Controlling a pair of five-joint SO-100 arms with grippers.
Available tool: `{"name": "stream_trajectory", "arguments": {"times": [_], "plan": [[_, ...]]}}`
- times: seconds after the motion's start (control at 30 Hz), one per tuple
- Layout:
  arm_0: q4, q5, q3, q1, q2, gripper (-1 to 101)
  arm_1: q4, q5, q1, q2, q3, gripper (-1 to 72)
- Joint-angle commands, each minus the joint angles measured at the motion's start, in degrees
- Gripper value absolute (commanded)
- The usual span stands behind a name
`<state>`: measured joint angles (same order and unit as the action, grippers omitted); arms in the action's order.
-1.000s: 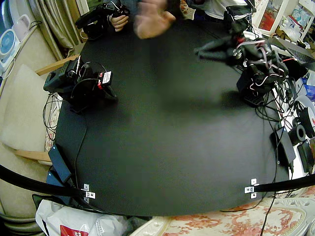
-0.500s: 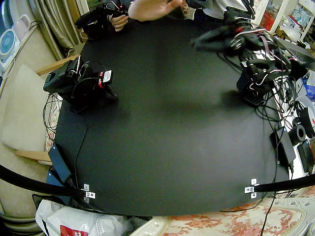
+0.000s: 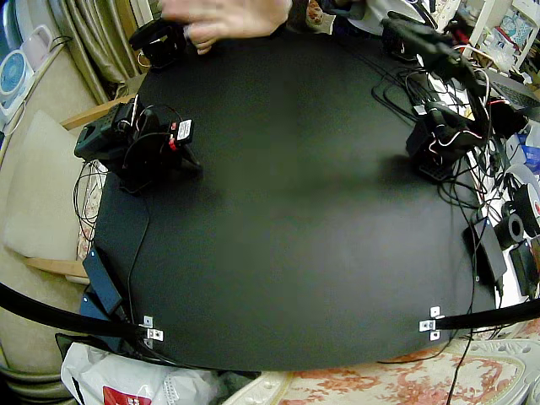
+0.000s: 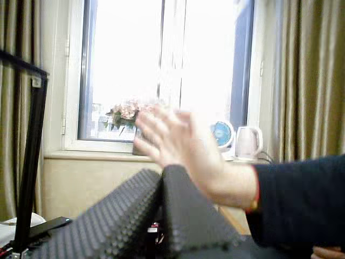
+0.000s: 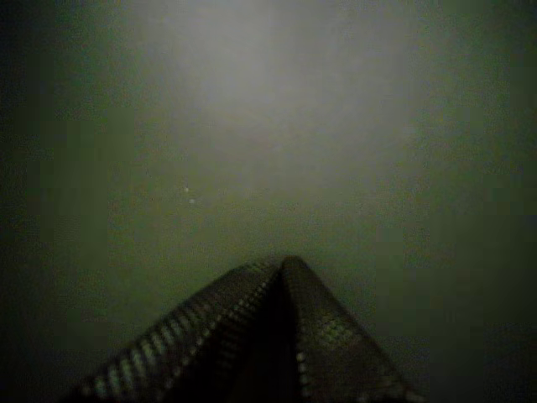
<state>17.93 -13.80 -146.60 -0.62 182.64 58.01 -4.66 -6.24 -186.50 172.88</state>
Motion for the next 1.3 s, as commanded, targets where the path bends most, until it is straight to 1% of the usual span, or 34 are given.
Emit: {"name": "stream_trajectory", "arguments": {"times": [0.0, 0.03, 0.07, 0.1, 0.13, 0.17, 0.2, 0.27, 0.3, 0.33, 0.4, 0.43, 0.47, 0.5, 0.53, 0.57, 0.6, 0.63, 0.7, 0.73, 0.77, 0.8, 0.83, 0.87, 0.9, 0.97, 1.0, 1.03, 1.07, 1.1, 1.13, 1.17, 1.2, 1.27], "plan": [[10.90, -9.49, 2.29, 0.09, -7.03, 0, 0.97, -0.97, -0.79, -1.05, -0.62, -0.3], [10.46, -9.67, -2.64, 0.79, 0.88, 0, 0.97, -0.70, -0.62, -1.05, -0.62, -0.3], [12.13, -3.60, 9.05, 0.88, -2.20, 0, 0.97, -0.70, -0.62, -1.05, -0.62, -0.3], [18.81, -0.53, 25.49, 0.35, -16.26, 0, 0.97, -0.70, -0.62, -1.05, -0.62, -0.3], [31.29, -4.31, 35.33, -0.18, -29.44, 0, 0.97, -0.79, -0.70, -1.05, -0.62, -0.3], [38.23, -7.73, 38.23, -0.97, -35.33, 0, 0.97, -0.88, -0.70, -1.05, -0.62, -0.3], [41.48, -7.65, 41.40, -0.53, -41.92, 0, 0.97, -0.88, -0.70, -1.05, -0.62, -0.3], [25.31, 0.88, 34.37, 2.02, -29.18, 0, 0.97, -0.79, -0.70, -1.05, -0.62, -0.3], [13.27, 3.78, 23.47, 2.90, -16.26, 0, 0.97, -0.97, -0.79, -1.05, -0.62, -0.3], [11.78, 2.46, 19.86, 2.72, -13.01, 0, 0.97, -1.05, -0.88, -1.05, -0.62, -0.3], [25.31, -7.91, 20.92, 0.44, -19.95, 0, 0.97, -1.41, -1.14, -1.05, -0.62, -0.3], [30.15, -10.37, 22.41, 1.05, -25.49, 0, 0.97, -1.41, -1.14, -1.05, -0.62, -0.3], [33.75, -10.28, 25.58, 0.97, -30.67, 0, 0.97, -1.41, -1.14, -1.05, -0.62, -0.3], [31.55, -5.01, 28.65, 2.02, -30.06, 0, 0.97, -1.32, -1.05, -1.05, -0.62, -0.3], [21.36, 2.37, 26.72, 3.78, -22.59, 0, 0.97, -1.23, -0.97, -1.05, -0.62, -0.3], [10.90, 7.65, 21.88, 4.39, -14.15, 0, 0.97, -1.14, -0.97, -1.05, -0.62, -0.3], [9.67, 2.99, 17.49, 2.72, -13.80, 0, 0.97, -1.23, -0.97, -1.05, -0.62, -0.3], [20.65, -7.21, 18.02, 0.88, -20.74, 0, 0.97, -1.41, -1.14, -1.05, -0.62, -0.3], [27.51, -9.93, 19.42, -0.09, -24.26, 0, 0.97, -1.23, -0.97, -1.05, -0.62, -0.3], [19.07, -1.58, 19.07, 1.41, -17.14, 0, 0.97, -1.14, -0.97, -1.05, -0.62, -0.3], [8.53, 4.57, 13.71, 3.78, -8.61, 0, 0.97, -1.05, -0.97, -1.05, -0.62, -0.3], [4.39, 5.71, 10.28, 4.48, -3.78, 0, 0.97, -1.05, -0.97, -1.05, -0.62, -0.3], [5.27, 3.87, 9.05, 3.78, -2.64, 0, 0.97, -1.05, -0.97, -1.05, -0.62, -0.3], [12.13, -3.08, 8.70, 1.23, -5.62, 0, 0.97, -1.14, -0.97, -1.05, -0.62, -0.3], [18.46, -8.96, 7.91, 1.14, -11.95, 0, 0.97, -1.23, -1.05, -1.05, -0.62, -0.3], [20.65, -8.53, 11.78, 1.14, -16.35, 0, 0.97, -1.05, -0.88, -1.05, -0.62, -0.3], [18.02, -2.99, 15.56, 2.72, -16.61, 0, 0.97, -0.97, -0.79, -1.05, -0.62, -0.3], [7.29, 7.03, 16.26, 7.12, -12.57, 0, 0.97, -0.88, -0.79, -1.05, -0.62, -0.3], [3.60, 8.35, 14.50, 7.65, -10.90, 0, 0.97, -0.97, -0.88, -1.05, -0.62, -0.3], [7.21, 3.69, 13.89, 5.62, -11.60, 0, 0.97, -1.14, -1.05, -1.05, -0.62, -0.3], [14.41, -4.83, 13.36, 1.32, -14.06, 0, 0.97, -1.23, -1.05, -1.05, -0.62, -0.3], [17.14, -8.17, 11.69, 0.70, -15.64, 0, 0.97, -1.32, -1.14, -1.05, -0.62, -0.3], [12.30, -4.57, 8.96, 2.29, -11.95, 0, 0.97, -1.32, -1.14, -1.05, -0.62, -0.3], [-4.92, 7.56, -0.70, 7.47, 2.99, 0, 0.97, -1.23, -1.05, -1.05, -0.62, -0.3]]}}
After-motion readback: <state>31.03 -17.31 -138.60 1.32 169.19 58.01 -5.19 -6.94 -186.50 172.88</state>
